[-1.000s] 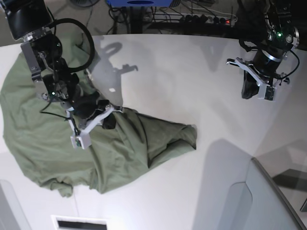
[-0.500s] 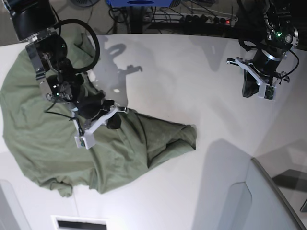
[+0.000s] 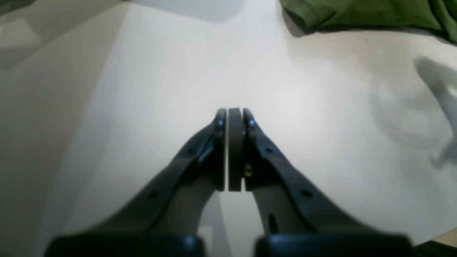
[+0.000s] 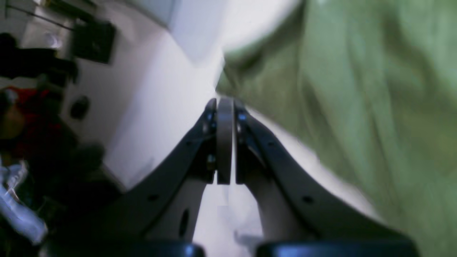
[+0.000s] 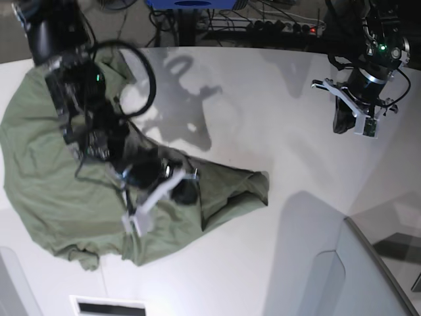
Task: Layout the t-shirt on the table in an organized manner, then fold the t-shirt properly
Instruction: 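Pull the held green fabric with the right gripper outward across the shirt, then release the fabric and reposition the right gripper over the bunched shirt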
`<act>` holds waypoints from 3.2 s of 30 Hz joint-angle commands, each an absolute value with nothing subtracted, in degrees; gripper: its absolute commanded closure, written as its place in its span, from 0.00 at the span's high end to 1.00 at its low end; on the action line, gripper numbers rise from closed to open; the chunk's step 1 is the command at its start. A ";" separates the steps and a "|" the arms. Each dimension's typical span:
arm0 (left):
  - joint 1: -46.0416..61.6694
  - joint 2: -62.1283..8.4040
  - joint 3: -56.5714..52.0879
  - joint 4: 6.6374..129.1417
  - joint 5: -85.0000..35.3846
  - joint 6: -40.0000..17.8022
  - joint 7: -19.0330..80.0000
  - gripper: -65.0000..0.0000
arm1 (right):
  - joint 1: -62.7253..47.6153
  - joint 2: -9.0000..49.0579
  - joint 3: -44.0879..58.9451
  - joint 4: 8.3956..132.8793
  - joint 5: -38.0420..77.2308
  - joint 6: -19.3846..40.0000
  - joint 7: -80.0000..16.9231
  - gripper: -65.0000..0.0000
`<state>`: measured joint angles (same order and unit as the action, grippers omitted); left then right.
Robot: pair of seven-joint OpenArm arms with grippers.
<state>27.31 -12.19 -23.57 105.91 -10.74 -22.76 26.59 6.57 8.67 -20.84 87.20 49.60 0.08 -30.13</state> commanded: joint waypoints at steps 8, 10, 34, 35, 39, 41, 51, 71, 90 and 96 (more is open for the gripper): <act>27.91 -12.35 -23.87 106.86 -11.21 -22.81 25.45 0.00 | 4.09 9.98 -18.33 83.21 49.10 -0.40 -29.67 0.01; 27.91 -12.35 -23.87 106.95 -11.21 -22.81 25.45 0.00 | 3.12 9.89 -18.33 83.30 49.10 -0.40 -29.67 0.01; 27.74 -10.59 -23.78 106.86 -11.38 -22.81 25.45 0.00 | 1.71 9.98 -27.21 91.12 31.60 -0.40 -29.58 0.01; 27.82 -10.59 -23.78 106.86 -11.65 -22.81 25.45 0.00 | 1.71 9.98 -27.21 91.12 31.60 -0.40 -29.58 0.01; 27.91 -10.59 -23.78 106.95 -11.74 -22.81 25.19 0.00 | 1.63 9.98 -27.21 91.12 31.78 -0.40 -29.58 0.01; 27.91 -10.59 -23.52 107.03 -11.74 -22.81 25.19 0.00 | 1.63 9.98 -27.21 91.12 31.78 -0.40 -29.58 0.01; 27.91 -10.68 -18.42 107.30 -11.74 -22.81 24.84 0.00 | 1.63 9.89 -27.38 91.03 31.87 -0.40 -24.40 0.01; 27.38 -10.68 -18.42 107.03 -11.74 -22.81 19.38 0.00 | 2.07 7.43 -27.38 85.67 31.87 -0.40 -24.04 0.01; 27.30 -9.80 -18.77 106.95 -11.82 -22.81 19.30 0.00 | 6.81 3.47 -27.21 77.85 31.87 -0.40 -24.40 0.01; 27.30 -11.56 -18.77 106.95 -11.65 -22.81 19.30 0.00 | 10.77 4.00 -27.21 74.95 31.87 -0.40 -24.40 0.01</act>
